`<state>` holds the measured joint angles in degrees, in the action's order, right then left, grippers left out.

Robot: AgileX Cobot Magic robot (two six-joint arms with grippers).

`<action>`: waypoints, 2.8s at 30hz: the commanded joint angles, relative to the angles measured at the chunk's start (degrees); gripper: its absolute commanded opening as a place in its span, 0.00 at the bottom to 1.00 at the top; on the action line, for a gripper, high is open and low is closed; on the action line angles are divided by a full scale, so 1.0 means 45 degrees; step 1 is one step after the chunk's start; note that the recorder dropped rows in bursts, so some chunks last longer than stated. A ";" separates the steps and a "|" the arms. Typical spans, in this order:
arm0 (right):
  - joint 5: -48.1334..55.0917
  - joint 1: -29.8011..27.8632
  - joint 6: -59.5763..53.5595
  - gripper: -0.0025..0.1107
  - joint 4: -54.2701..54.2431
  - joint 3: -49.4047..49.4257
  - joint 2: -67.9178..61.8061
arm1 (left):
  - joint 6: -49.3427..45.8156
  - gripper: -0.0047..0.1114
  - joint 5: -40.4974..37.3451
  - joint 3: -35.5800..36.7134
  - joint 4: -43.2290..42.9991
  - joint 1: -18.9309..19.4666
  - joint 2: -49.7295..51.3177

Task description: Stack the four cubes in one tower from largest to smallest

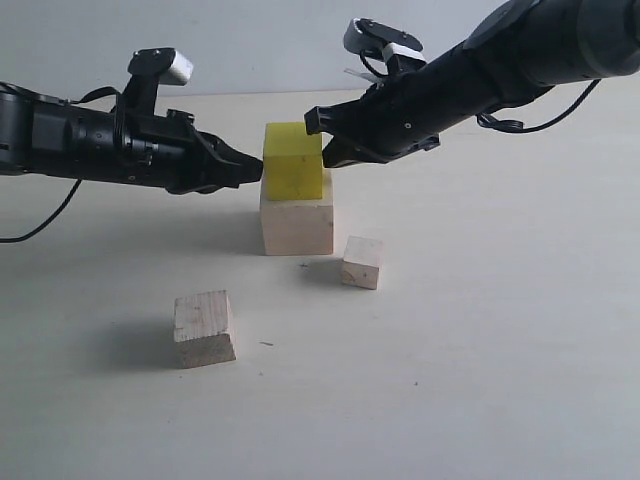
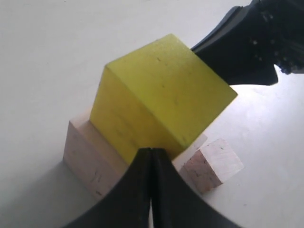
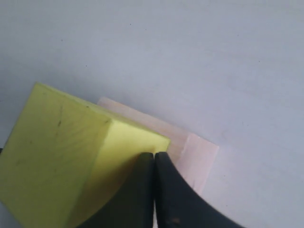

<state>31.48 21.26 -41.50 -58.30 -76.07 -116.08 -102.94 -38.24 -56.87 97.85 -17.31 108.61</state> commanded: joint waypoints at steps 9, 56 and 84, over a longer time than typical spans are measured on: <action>-0.0860 0.0022 0.4691 0.02 0.5112 0.0771 0.2119 | 0.0383 0.04 0.1853 0.0752 -0.0526 0.0022 -0.1814; 0.8061 0.0022 0.7590 0.02 0.7003 0.5665 2.1294 | 0.7744 0.04 1.4240 0.4938 -0.3632 -0.6829 -1.2475; 0.7967 0.0022 0.8222 0.02 0.7000 0.5665 2.1354 | 0.3623 0.04 0.8497 0.5545 0.0465 -0.4883 -0.9971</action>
<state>67.19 21.26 -4.68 -27.15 -50.94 -20.20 -91.77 -1.59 -31.89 99.87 -40.54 64.55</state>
